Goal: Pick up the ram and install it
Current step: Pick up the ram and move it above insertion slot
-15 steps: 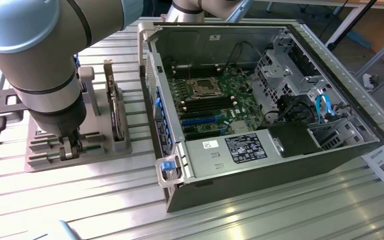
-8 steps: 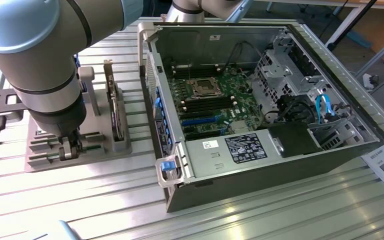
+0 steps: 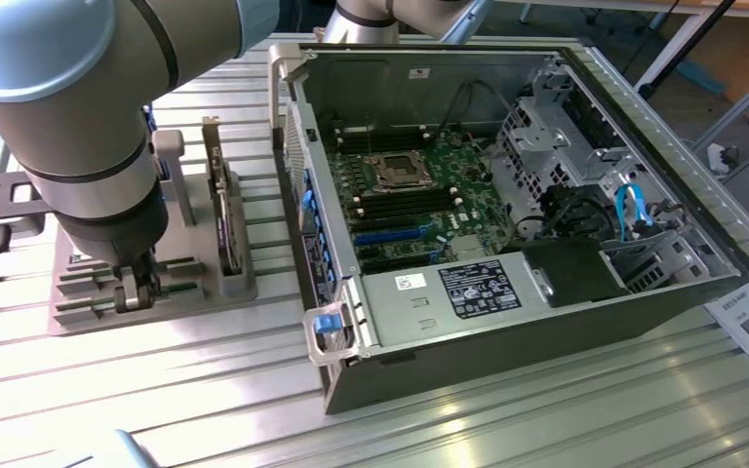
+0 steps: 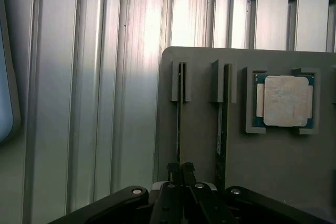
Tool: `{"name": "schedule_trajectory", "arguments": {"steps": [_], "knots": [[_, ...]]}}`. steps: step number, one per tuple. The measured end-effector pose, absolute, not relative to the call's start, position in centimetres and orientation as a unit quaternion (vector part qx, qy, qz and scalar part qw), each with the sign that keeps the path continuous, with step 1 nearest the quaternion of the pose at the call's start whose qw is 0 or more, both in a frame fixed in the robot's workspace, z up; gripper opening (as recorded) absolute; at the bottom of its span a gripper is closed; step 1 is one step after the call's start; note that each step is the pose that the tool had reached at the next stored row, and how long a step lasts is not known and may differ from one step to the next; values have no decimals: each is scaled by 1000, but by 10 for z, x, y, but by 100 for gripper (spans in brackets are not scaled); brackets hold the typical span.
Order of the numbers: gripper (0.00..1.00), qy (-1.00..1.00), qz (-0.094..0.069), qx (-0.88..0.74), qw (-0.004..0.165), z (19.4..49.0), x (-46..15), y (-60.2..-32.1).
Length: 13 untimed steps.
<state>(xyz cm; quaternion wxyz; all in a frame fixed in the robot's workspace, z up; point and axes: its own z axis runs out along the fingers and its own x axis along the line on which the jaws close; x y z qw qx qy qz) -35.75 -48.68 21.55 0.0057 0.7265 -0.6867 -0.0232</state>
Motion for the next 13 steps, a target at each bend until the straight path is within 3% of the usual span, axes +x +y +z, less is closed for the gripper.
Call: {"name": "schedule_trajectory", "arguments": {"steps": [13], "knots": [[12,-687,-23,726,6,227,-357,-487]]}}
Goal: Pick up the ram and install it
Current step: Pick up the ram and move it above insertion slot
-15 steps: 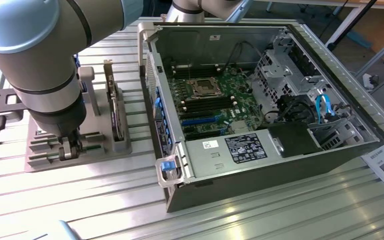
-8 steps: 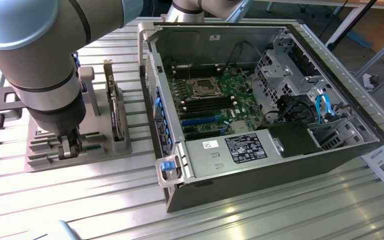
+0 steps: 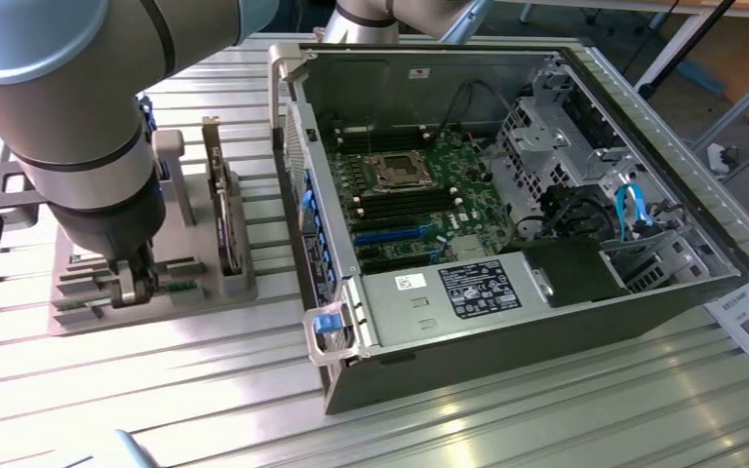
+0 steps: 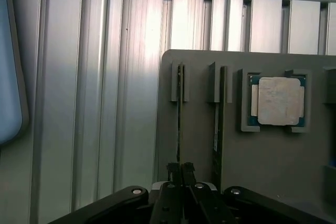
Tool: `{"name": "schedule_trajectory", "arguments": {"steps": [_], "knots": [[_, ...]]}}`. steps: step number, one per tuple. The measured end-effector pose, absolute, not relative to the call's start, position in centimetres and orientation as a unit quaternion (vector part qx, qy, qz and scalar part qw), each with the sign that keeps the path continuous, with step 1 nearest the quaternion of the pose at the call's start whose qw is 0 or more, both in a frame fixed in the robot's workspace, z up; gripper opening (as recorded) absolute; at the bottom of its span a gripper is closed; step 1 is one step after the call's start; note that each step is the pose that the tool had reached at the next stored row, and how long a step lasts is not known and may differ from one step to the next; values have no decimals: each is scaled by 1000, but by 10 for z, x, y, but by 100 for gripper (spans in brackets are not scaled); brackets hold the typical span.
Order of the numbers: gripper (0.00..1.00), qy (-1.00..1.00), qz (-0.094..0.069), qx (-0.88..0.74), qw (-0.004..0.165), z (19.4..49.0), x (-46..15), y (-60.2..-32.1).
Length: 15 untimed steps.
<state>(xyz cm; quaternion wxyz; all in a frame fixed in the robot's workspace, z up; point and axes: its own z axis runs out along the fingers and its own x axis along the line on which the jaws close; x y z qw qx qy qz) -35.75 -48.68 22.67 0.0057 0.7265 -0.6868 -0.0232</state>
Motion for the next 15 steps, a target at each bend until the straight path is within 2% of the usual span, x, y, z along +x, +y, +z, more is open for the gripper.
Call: {"name": "schedule_trajectory", "arguments": {"steps": [15], "knots": [[12,-688,-23,726,6,244,-357,-487]]}}
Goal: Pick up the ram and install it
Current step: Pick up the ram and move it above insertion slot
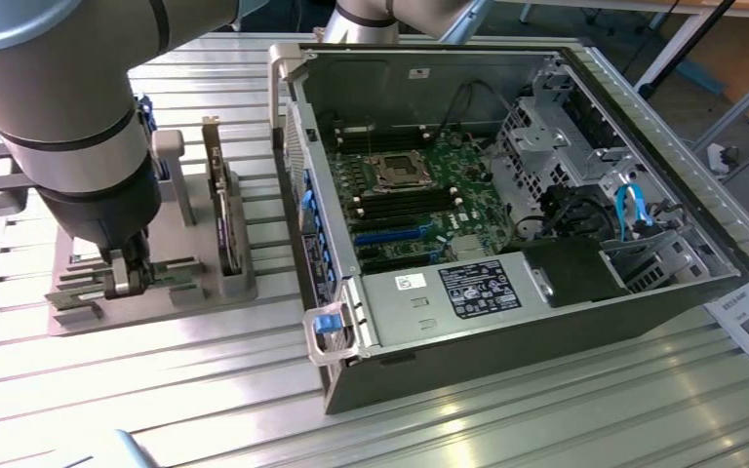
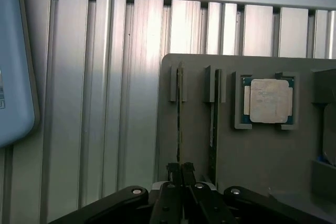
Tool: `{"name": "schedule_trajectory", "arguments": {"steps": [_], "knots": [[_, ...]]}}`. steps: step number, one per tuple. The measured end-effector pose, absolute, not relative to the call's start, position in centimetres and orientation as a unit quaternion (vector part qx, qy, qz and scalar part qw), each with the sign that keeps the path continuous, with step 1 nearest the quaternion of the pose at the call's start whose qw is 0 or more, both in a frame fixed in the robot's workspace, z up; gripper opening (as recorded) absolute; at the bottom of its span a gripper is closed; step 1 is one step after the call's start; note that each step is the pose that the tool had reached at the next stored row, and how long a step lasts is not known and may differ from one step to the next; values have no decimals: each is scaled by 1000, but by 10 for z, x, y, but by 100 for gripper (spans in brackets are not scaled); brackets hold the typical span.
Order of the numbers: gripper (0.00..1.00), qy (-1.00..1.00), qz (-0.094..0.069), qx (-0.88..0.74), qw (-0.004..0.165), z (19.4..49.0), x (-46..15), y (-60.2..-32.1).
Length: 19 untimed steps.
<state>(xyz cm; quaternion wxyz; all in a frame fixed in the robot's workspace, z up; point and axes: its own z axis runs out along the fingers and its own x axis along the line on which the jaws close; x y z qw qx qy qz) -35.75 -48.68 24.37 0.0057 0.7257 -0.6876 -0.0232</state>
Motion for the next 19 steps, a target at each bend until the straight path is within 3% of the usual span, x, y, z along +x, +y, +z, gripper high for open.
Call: {"name": "schedule_trajectory", "arguments": {"steps": [19], "knots": [[12,-690,-23,723,6,278,-357,-487]]}}
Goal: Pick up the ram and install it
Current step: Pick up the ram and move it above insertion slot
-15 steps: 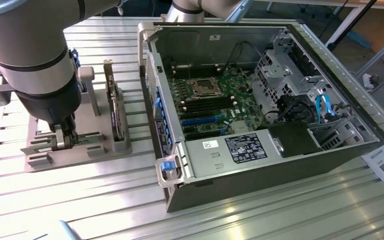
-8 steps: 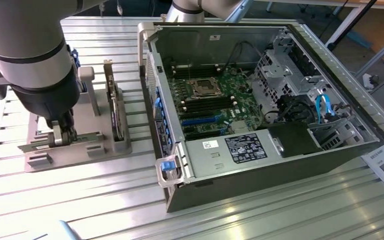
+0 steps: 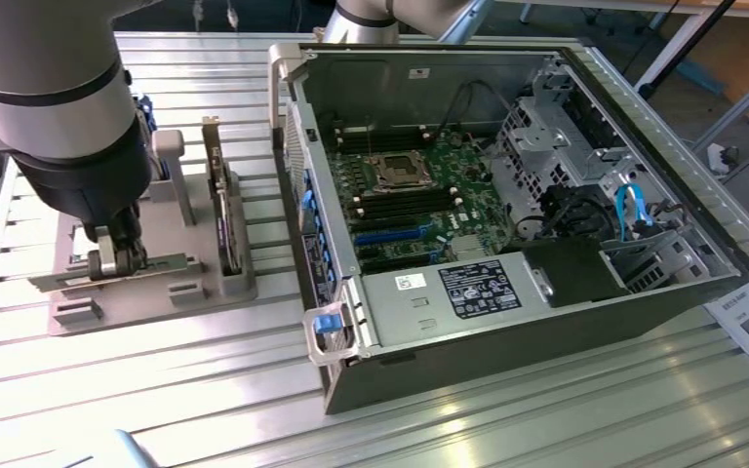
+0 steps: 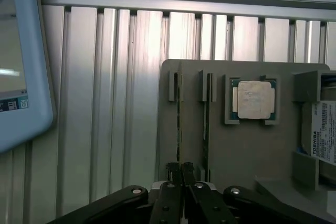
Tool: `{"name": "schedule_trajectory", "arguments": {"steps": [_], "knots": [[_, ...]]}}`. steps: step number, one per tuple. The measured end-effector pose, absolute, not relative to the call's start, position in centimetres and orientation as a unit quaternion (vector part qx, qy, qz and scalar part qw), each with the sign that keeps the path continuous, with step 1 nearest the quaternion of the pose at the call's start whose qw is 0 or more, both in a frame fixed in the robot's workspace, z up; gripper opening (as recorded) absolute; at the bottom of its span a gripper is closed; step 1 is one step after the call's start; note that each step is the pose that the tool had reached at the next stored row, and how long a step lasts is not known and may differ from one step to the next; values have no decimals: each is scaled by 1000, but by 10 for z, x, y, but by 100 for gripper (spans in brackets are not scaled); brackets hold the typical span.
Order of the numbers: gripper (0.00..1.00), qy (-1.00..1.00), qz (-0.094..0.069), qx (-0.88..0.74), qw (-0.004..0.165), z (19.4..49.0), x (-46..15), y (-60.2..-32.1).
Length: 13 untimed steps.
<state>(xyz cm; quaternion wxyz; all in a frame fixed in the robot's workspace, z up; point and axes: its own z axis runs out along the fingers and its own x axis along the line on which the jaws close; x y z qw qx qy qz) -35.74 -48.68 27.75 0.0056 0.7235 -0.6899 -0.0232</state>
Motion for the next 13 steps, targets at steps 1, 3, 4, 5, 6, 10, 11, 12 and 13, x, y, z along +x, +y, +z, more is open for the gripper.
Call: {"name": "schedule_trajectory", "arguments": {"steps": [1,3,4,5,6,10,11,12,13], "knots": [[12,-690,-23,723,6,279,-357,-487],[12,-690,-23,723,6,283,-357,-487],[12,-690,-23,723,6,285,-357,-487],[12,-690,-23,723,6,287,-357,-487],[12,-690,-23,723,6,289,-357,-487],[12,-691,-23,723,6,297,-357,-487],[12,-691,-23,723,6,300,-357,-487],[12,-691,-23,723,6,302,-357,-487],[12,-691,-23,723,6,304,-357,-487]]}}
